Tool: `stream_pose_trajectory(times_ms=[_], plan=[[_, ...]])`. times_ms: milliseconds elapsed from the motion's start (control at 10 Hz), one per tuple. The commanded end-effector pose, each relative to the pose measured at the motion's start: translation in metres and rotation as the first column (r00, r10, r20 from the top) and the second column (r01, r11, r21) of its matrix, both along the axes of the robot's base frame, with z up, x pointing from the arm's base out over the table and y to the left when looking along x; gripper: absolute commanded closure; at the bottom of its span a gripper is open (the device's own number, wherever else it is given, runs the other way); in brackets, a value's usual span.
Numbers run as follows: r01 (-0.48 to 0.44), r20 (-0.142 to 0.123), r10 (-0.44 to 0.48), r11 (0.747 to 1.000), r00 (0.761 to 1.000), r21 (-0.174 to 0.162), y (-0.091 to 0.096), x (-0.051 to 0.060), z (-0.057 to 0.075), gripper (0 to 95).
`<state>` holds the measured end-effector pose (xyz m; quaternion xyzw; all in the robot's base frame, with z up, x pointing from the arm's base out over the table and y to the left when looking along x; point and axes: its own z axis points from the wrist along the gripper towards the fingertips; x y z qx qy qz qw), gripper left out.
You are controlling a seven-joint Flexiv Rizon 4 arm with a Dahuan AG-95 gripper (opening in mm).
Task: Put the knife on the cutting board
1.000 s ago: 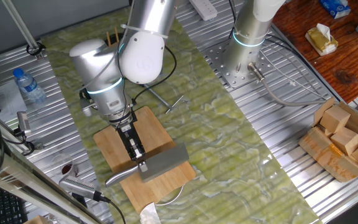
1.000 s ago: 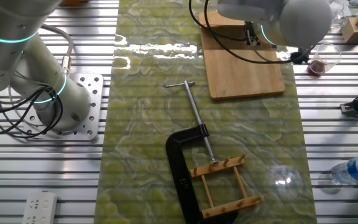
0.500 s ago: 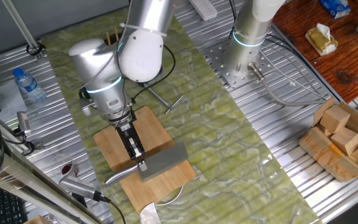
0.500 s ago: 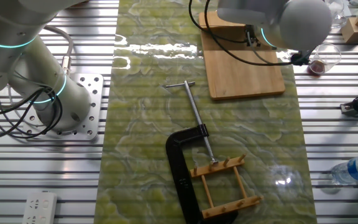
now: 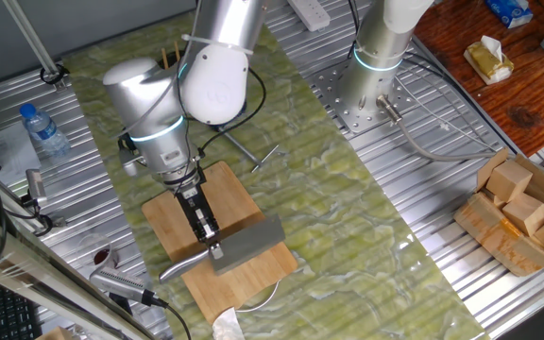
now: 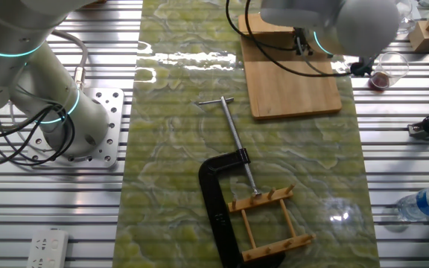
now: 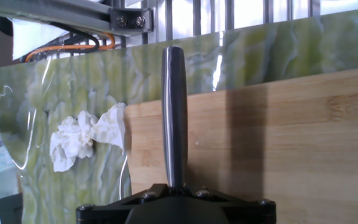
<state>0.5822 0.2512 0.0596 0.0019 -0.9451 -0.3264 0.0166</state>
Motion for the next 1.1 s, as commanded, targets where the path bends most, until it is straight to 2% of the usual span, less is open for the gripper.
stream_pose_trajectory(times_ms=[100,200,300,600,1100], plan=[[-0.013,0.013,0.013,1.000,1.000,-0.023,0.0001,-0.0011,-0.0012,95.0],[-0.017,0.011,0.018,1.000,1.000,-0.021,-0.0008,-0.0005,-0.0004,76.0],[-0.017,0.007,0.018,1.000,1.000,-0.016,-0.0026,0.0008,0.0014,76.0],[-0.022,0.016,0.022,0.999,1.000,-0.027,-0.0025,-0.0003,-0.0032,76.0],[-0.033,0.023,0.034,0.999,0.999,-0.041,-0.0026,-0.0004,-0.0037,76.0]])
